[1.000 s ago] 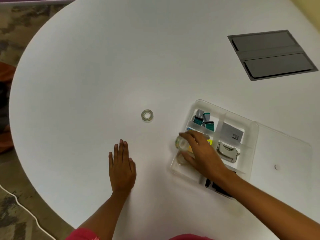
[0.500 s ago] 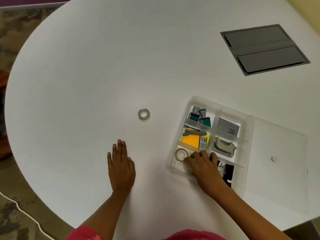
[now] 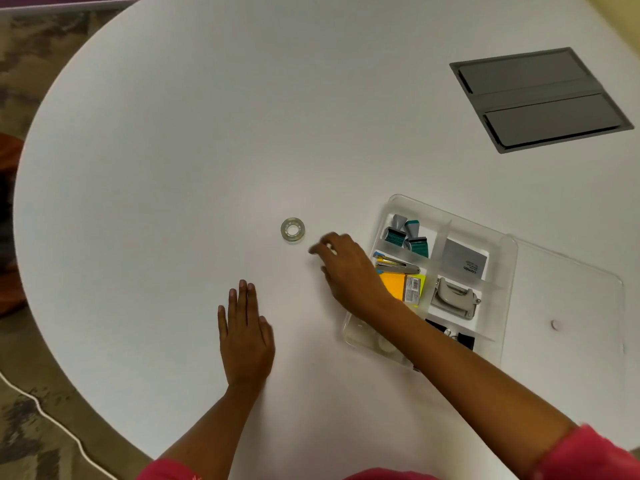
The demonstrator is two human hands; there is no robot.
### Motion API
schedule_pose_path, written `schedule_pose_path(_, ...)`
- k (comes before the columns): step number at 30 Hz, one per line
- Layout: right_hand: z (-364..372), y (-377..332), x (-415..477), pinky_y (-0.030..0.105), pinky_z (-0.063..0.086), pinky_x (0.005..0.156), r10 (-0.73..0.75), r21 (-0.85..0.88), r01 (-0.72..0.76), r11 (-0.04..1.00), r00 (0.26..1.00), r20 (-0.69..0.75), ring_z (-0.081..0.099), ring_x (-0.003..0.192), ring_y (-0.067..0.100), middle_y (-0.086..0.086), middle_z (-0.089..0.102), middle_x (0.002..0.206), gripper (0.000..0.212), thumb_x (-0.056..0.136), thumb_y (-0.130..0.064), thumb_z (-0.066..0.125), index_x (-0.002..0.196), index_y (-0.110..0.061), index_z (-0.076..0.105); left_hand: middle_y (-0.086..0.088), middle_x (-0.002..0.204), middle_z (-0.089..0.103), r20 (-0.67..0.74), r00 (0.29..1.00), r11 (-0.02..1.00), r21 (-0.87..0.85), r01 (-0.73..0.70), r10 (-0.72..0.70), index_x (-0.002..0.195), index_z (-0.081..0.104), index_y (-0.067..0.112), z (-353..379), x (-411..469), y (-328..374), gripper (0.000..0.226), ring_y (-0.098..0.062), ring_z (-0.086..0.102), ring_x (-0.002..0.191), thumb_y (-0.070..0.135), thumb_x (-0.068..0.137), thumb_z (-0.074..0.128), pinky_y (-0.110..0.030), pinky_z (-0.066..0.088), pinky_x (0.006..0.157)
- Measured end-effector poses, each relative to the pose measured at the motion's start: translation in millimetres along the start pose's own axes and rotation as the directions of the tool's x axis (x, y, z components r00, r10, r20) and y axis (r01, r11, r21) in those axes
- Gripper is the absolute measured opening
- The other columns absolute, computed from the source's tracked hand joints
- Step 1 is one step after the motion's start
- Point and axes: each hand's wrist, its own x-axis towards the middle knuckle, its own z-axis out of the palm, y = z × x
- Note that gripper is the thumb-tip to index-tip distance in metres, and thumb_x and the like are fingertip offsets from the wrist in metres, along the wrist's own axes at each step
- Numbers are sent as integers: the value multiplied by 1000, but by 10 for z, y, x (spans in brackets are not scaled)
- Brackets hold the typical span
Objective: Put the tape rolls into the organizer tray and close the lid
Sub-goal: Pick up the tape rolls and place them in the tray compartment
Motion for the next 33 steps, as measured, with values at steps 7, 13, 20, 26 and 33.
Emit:
schedule_pose_path(7,381,-41,738,41,31,110,-21,85,12,996,994,107,25,139,30,12,26,154,62,85,8,50,143,-12,33,-9,161,24,2,1000,1000,-21,8,-8,152,23,8,-7,9,5,59,-26,21,150,19,95,32,-47,20,122)
schedule_pose_path(13,591,-17,816,38,29,108,-56,-29,60,998,989,138,18,142,29,8,18,157,58,89,4,46,142,-15,35,-9,161,24,5,1000,1000,-17,15,-15,152,24,7,-14,8,14,59,-26,22,150,17,95,35,-47,20,122)
schedule_pose_path(20,525,-29,682,32,44,79,-39,-42,40,998,999,17,42,112,30,13,47,134,43,89,7,44,128,-11,49,-8,162,21,7,1000,1000,-25,14,-14,153,20,9,-14,9,7,61,-24,19,151,18,94,32,-47,18,123)
schedule_pose_path(26,106,-35,306,35,52,75,44,186,-18,982,989,-138,47,110,31,18,49,124,49,81,-13,69,127,-9,52,-8,161,23,5,1000,999,-36,12,-12,153,21,9,-26,8,13,61,-26,21,150,20,94,30,-47,18,122)
schedule_pose_path(33,-189,156,-536,33,55,58,132,171,-95,981,968,-215,62,90,24,8,59,111,48,76,-25,74,118,-13,52,-8,161,24,5,1000,1000,-14,10,-10,152,23,8,-41,3,28,61,-25,23,150,18,93,31,-46,20,122)
